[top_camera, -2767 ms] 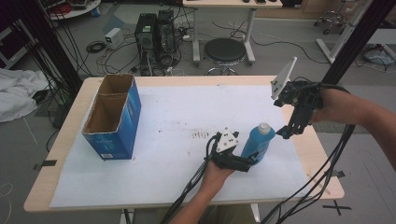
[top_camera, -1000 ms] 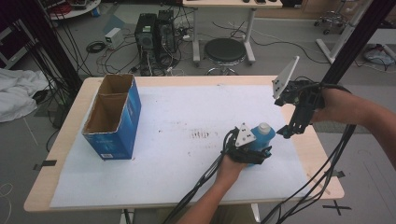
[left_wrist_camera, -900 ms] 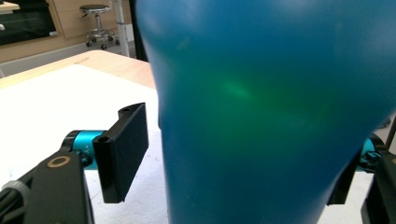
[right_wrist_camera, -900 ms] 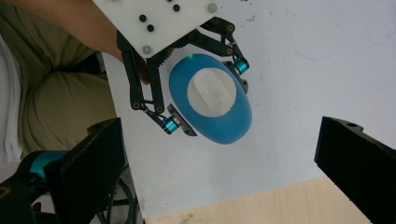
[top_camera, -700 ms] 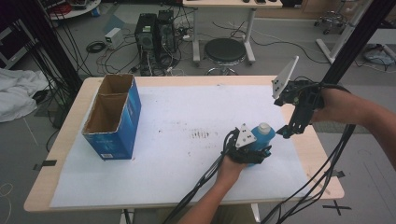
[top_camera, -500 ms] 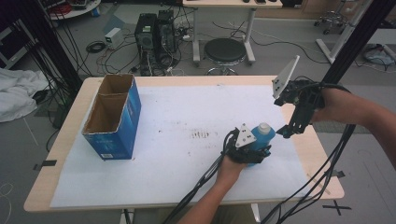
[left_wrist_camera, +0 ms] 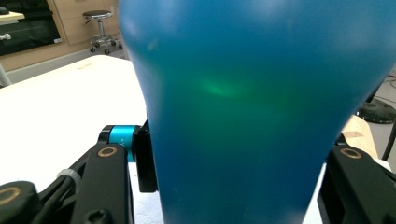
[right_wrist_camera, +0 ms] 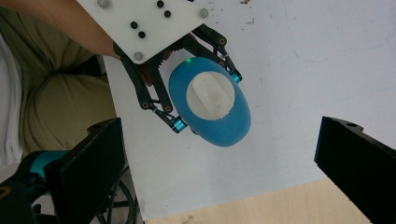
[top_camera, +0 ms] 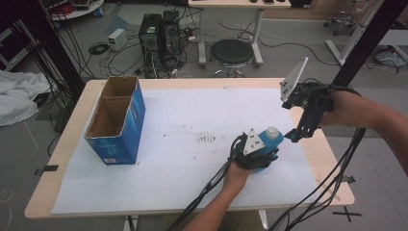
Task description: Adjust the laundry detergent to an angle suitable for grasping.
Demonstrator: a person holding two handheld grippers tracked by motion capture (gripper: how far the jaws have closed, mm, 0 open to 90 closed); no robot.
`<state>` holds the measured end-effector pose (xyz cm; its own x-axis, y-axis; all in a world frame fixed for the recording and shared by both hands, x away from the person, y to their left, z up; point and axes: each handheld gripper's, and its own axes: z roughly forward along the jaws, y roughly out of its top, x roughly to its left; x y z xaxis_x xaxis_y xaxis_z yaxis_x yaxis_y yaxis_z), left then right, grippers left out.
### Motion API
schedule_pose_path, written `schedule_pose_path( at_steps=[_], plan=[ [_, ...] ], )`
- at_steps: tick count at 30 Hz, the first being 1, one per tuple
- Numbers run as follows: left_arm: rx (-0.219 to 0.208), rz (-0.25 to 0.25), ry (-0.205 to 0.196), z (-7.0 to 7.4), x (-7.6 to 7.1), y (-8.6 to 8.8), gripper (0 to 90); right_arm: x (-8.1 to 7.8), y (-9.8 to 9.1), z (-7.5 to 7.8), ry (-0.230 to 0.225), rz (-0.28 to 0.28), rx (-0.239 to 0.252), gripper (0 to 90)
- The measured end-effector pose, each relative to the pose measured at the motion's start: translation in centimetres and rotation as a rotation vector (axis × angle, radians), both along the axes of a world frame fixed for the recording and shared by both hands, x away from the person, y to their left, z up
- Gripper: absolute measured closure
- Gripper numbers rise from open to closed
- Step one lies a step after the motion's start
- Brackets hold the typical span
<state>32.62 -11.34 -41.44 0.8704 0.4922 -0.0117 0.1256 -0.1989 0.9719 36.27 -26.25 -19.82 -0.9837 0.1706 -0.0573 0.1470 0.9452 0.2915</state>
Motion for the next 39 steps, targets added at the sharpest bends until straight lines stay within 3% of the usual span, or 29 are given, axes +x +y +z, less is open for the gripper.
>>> schedule_pose_path(
  at_steps=[6,9,15,16,17,22,27,30,33,37,39],
  plan=[
    [-0.050,-0.032,-0.009,1.2,0.2,1.3,44.4,0.0,-0.2,0.2,-0.002,-0.006,0.012,1.1],
    [-0.038,-0.043,-0.015,1.6,0.5,2.2,44.5,0.0,-0.2,0.3,-0.006,-0.004,0.010,1.1],
    [0.015,-0.105,-0.037,3.2,1.7,6.5,44.5,-0.3,-0.1,0.6,-0.006,-0.007,0.013,1.1],
    [0.015,-0.105,-0.037,3.2,1.7,6.5,44.5,-0.3,-0.1,0.6,-0.006,-0.007,0.013,1.1],
    [0.027,-0.128,-0.043,3.6,2.1,7.7,44.5,-0.3,-0.1,0.6,-0.003,-0.007,0.010,1.1],
    [0.058,-0.193,-0.045,4.3,2.8,10.5,44.5,-0.4,0.2,0.6,-0.004,-0.005,0.010,1.1],
    [0.041,-0.246,-0.023,4.3,3.6,12.9,44.5,-0.3,0.3,0.5,-0.005,-0.006,0.009,1.1],
    [0.042,-0.272,-0.018,4.3,3.9,13.5,44.5,-0.3,0.5,0.5,-0.005,-0.001,0.008,1.1],
    [0.049,-0.337,-0.015,4.1,4.2,14.3,44.5,-0.3,0.7,0.5,-0.005,-0.002,0.010,1.1],
    [0.050,-0.385,-0.006,3.9,4.4,14.5,44.6,-0.3,0.9,0.5,-0.002,-0.001,0.004,1.1],
    [0.034,-0.420,0.007,3.7,4.5,14.5,44.6,-0.3,1.0,0.4,-0.002,0.000,0.005,1.1]
  ],
)
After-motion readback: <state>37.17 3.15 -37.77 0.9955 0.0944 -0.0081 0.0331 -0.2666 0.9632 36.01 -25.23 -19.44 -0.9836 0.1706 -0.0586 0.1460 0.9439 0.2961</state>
